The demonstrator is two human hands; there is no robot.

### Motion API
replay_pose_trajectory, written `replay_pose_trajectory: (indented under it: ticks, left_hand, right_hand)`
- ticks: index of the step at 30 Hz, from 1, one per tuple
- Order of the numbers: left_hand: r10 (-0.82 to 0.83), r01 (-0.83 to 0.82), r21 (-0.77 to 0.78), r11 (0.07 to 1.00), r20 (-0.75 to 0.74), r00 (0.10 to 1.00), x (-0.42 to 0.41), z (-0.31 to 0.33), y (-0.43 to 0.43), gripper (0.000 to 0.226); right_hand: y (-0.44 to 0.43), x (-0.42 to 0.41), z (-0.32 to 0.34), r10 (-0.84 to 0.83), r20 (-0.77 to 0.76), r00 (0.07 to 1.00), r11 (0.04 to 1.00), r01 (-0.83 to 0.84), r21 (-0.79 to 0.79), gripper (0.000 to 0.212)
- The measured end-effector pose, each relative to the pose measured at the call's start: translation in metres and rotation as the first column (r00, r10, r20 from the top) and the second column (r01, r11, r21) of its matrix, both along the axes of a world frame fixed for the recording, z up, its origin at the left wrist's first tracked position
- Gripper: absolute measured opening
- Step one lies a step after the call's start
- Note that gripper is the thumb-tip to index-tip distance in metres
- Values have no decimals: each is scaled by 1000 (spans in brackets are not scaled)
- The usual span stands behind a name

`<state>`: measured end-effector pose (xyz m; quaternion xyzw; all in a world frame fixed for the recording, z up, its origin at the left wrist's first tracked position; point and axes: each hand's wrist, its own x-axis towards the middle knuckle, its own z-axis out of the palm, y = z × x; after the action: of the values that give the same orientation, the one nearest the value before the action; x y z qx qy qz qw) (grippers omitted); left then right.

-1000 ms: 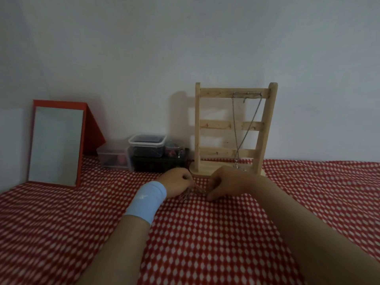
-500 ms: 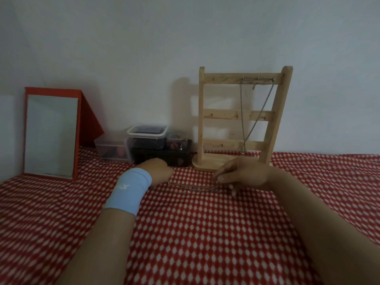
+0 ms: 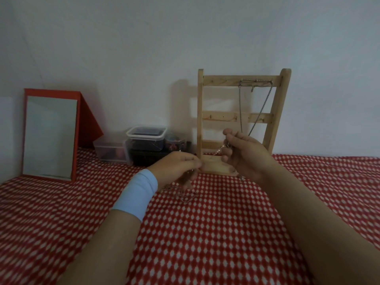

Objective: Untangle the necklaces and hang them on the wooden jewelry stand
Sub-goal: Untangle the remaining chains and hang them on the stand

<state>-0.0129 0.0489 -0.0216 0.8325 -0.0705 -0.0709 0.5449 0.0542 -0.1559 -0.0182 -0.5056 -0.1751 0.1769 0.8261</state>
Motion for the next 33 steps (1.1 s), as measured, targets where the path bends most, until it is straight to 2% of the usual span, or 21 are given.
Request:
replay_pose_trajectory:
  ticks: [3,5,9,12,15,18,19,21,23,24,27,29,31,33]
  left_hand:
    - [59,-58,69,996,-16,998,-2,5,11,30]
    - [103,-97,108,989,-52,993,-4,9,16,27]
    - [184,-166,213,963,-64,981,-7,15,31,25]
    - [206,-196,292,936,-2,979,-14,22,41,23]
    - [208,-208,318,925,35,978,-17,26,44,24]
    - [190,-180,269,946,-10,982,-14,25,44,26]
    - [187,-173,249,953,-36,982,-13,25,43,27]
    - [193,-171,239,956,-70,979,-10,22,44,33]
    - [218,-191,284,940,-66,974,-8,22,45,37]
    - [235,-204,349,915,-48,971,-7,21,47,38]
    - [263,-192,640,744,-17,965,-7,19,53,42]
    - [244,-144,741,656,-27,969,-10,20,47,33]
    - [178,-146,735,662,35,983,-10,20,31,28]
    - [83,-132,587,799,109,991,-6,16,9,30]
  right_hand:
    - [-5,7,-2,-55,34,998,996,57,-65,19]
    - [-6,10,-4,-89,125,988,976,112,-189,18]
    - [-7,8,-4,-162,346,924,813,324,-484,15]
    - [-10,7,-1,-74,443,894,690,366,-624,15]
    - [-13,8,-1,186,482,856,470,353,-809,12]
    - [-15,7,-4,421,341,841,186,288,-940,13]
    - [-14,7,-5,460,298,837,124,271,-954,14]
    - [-13,5,-4,492,241,837,63,241,-968,25]
    - [-12,2,0,482,198,853,76,185,-980,39]
    - [-12,1,2,485,177,857,96,149,-984,39]
    - [-13,-1,5,548,162,821,128,109,-986,23]
    - [-12,-1,3,559,222,799,179,145,-973,18]
    - [-9,-1,3,526,299,796,289,163,-943,19]
    - [-6,-4,5,484,352,801,390,163,-906,19]
